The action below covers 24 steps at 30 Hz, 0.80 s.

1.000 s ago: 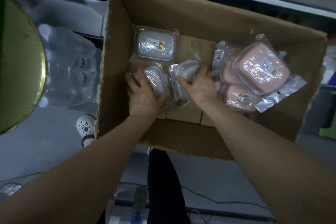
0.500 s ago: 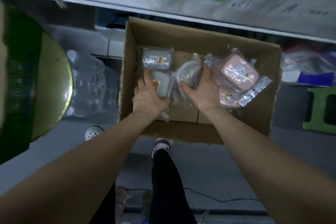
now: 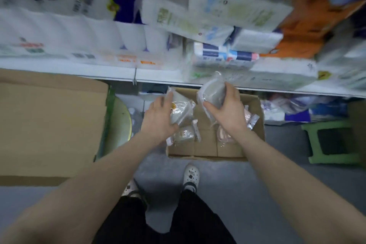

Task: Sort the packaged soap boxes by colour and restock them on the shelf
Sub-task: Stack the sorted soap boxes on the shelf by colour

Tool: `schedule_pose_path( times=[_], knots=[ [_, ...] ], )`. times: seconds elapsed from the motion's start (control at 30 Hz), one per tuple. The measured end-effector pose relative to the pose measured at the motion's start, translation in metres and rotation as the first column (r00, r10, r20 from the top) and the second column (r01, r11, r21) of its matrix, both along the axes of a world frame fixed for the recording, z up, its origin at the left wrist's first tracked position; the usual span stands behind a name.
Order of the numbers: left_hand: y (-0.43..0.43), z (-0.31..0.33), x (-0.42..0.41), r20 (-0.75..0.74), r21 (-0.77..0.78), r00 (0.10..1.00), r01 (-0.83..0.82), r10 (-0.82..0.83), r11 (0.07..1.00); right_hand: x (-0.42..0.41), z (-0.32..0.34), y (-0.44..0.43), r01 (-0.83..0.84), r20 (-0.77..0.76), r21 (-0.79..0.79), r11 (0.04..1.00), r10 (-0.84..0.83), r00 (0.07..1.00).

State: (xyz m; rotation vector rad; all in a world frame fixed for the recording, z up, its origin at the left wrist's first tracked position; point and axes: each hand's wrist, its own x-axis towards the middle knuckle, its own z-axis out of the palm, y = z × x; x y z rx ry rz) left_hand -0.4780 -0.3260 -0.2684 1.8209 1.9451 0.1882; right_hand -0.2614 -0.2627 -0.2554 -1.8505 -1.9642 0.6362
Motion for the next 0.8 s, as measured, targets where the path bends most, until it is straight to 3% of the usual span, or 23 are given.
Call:
schedule_pose_path(
  times=[0.33,0.5,0.8],
  knots=[
    [-0.018,0.114,-0.159,-0.095,0.317,0.995,0.061,-0.032,0.947,-0.124,0.12,-0.017,-0.229,0.075,0.294,0.928,0.216,0.974],
    [-0.014,0.179,-0.224,-0.188,0.42,0.982,0.079,0.001,0.904,-0.174,0.187,-0.013,-0.309,0.126,0.458,0.833,0.283,0.951],
    [0.034,0.275,-0.286,-0.164,0.596,0.987,0.101,-0.002,0.797,-0.213,0.266,0.05,-0.33,0.266,0.631,0.702,0.203,0.942]
  ],
)
